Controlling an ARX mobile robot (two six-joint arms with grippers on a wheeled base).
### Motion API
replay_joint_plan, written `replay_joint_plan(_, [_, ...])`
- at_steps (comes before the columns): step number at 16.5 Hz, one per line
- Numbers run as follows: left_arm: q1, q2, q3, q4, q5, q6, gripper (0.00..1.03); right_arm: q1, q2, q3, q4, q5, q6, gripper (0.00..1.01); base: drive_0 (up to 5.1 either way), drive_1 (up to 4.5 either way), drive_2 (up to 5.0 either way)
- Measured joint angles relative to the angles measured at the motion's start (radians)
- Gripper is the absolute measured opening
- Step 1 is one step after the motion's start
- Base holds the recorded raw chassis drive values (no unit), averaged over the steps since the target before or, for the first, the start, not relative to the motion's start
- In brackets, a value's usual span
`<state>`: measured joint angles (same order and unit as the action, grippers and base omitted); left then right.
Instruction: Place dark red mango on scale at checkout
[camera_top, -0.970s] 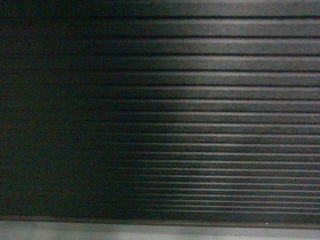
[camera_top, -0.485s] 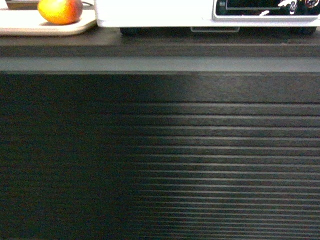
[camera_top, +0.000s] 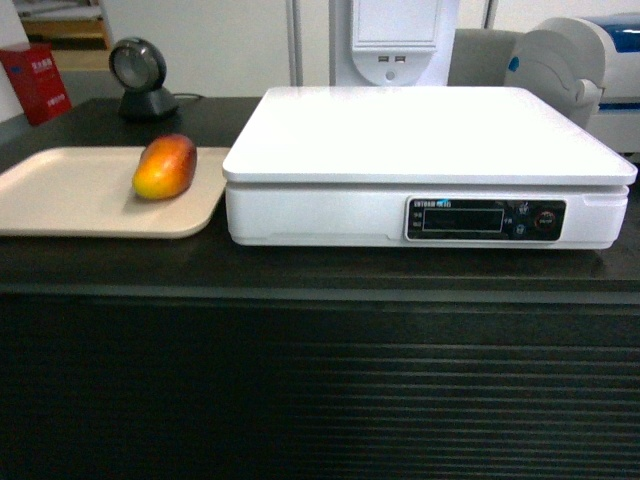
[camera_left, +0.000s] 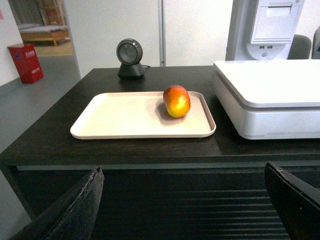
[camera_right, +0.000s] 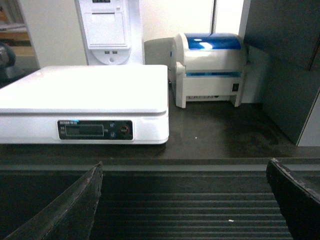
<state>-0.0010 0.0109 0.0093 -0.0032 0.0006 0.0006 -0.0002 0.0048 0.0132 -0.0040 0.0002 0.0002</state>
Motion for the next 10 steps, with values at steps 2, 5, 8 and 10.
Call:
replay_joint_plan(2, [0.0,0.0,0.0,0.002,0.0,0.0,0.98,0.0,0.0,0.0,0.001,0.0,0.0,0.98,0.0,0.0,0.0])
replay_joint_plan(5, [0.0,0.0,0.0,0.004,-0.001,0.0,0.98,0.0,0.0,0.0,0.007,-0.001,-0.001,0.98,0.0,0.0,0.0])
replay_joint_plan(8, [0.0,0.0,0.0,0.001,-0.001,0.0,0.98,0.0,0.0,0.0,0.002,0.0,-0.001,0.98,0.0,0.0,0.0])
replay_joint_plan(10, [0.0,0.0,0.0,0.0,-0.001,0.0,0.98,0.0,0.0,0.0,0.001,0.0,-0.001,0.98,0.0,0.0,0.0])
